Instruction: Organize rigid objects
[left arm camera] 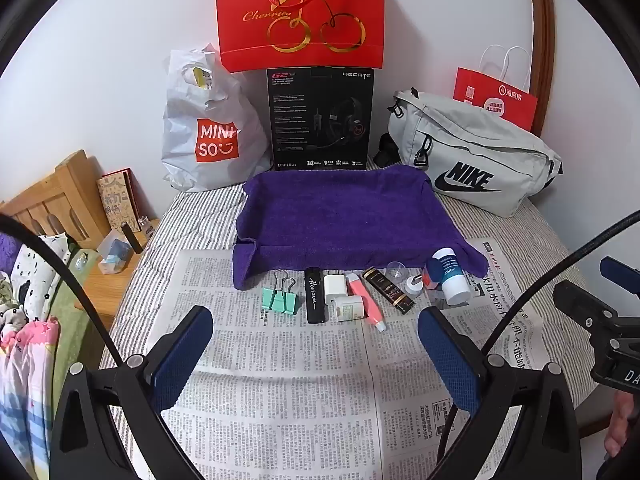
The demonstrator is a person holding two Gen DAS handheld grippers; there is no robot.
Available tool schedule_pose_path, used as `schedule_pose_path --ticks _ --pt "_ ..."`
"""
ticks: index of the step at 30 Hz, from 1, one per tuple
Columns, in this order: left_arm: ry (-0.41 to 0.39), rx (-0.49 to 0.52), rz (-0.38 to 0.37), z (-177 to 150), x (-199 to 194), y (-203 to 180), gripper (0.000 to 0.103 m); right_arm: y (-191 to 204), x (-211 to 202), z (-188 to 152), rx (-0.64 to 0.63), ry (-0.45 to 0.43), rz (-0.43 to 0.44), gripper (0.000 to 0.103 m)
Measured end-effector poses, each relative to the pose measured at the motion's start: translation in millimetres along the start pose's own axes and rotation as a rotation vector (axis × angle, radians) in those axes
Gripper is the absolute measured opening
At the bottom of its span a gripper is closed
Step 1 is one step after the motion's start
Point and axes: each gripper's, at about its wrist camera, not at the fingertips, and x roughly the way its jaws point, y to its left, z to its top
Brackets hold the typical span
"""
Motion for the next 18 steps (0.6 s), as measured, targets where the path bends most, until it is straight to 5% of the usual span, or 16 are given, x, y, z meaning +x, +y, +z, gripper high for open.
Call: schedule_pose_path --ticks 18 --pt "-0.004 0.000 0.001 -0.8 -0.4 1.6 0.103 1.9 -0.4 0.2 -0.004 0.002 0.001 0.103"
